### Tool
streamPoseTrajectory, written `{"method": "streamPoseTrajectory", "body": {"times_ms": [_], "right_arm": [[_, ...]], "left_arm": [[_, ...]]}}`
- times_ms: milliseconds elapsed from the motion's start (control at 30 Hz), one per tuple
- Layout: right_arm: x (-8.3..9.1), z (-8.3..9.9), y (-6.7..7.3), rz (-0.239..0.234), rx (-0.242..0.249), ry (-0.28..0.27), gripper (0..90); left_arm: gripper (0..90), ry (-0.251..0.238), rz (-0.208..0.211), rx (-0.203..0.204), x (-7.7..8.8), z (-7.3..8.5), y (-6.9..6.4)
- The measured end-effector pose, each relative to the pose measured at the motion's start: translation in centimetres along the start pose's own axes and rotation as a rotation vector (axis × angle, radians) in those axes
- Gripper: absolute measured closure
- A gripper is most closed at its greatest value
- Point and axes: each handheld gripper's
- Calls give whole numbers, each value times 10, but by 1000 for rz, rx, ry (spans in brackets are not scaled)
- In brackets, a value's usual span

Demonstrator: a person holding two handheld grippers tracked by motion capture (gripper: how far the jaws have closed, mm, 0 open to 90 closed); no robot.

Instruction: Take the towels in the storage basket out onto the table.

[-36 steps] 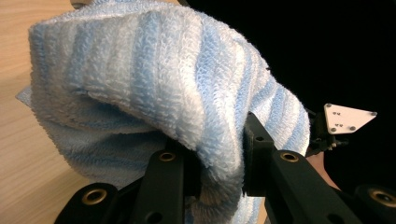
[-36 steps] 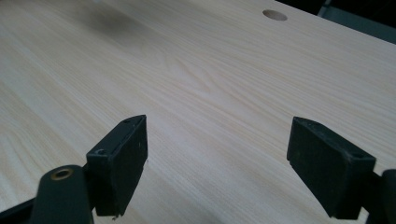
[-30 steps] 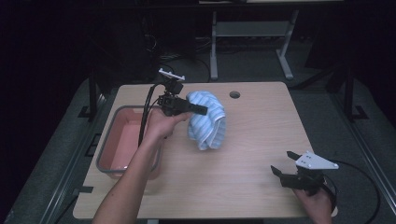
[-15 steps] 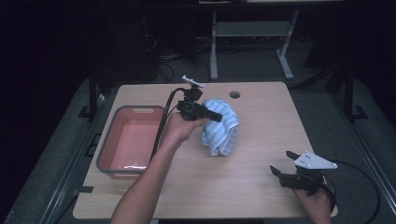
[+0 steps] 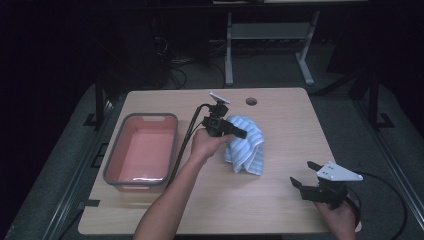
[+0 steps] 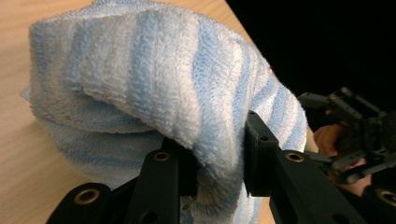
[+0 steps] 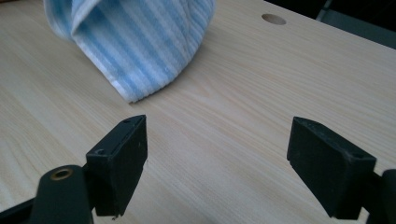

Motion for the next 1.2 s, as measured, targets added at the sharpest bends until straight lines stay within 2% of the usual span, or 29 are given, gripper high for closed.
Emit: {"method": "streamPoseTrajectory", "body": {"times_ms": [233, 333, 400, 733, 933, 1000, 1200], "right_arm": [[0, 0, -1, -4, 4, -1, 198], [-1, 0, -1, -7, 1, 4, 198], [-1, 0, -1, -7, 2, 3, 198], [-1, -1, 0, -9, 1, 8, 198], [-1, 0, 0, -7, 4, 8, 198], [-1, 0, 0, -7, 5, 8, 198], [-2, 0, 0, -10, 7, 14, 198]], "left_arm": [[699, -9, -2, 19, -14, 6, 5], [692, -20, -4, 41, -24, 9, 8], [686, -15, -15, 37, -29, 12, 9], [667, -4, -10, 52, -50, 20, 17], [652, -1, -20, 48, -55, 25, 20], [648, -10, -28, 60, -59, 29, 23], [649, -3, -32, 52, -61, 33, 28]]}}
Point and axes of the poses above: each handheld gripper's, and its own axes: x roughly backward along the jaws, z roughly out of its underside, y roughly to its left, and after that the axes turned 4 degrees about -x, right-handed
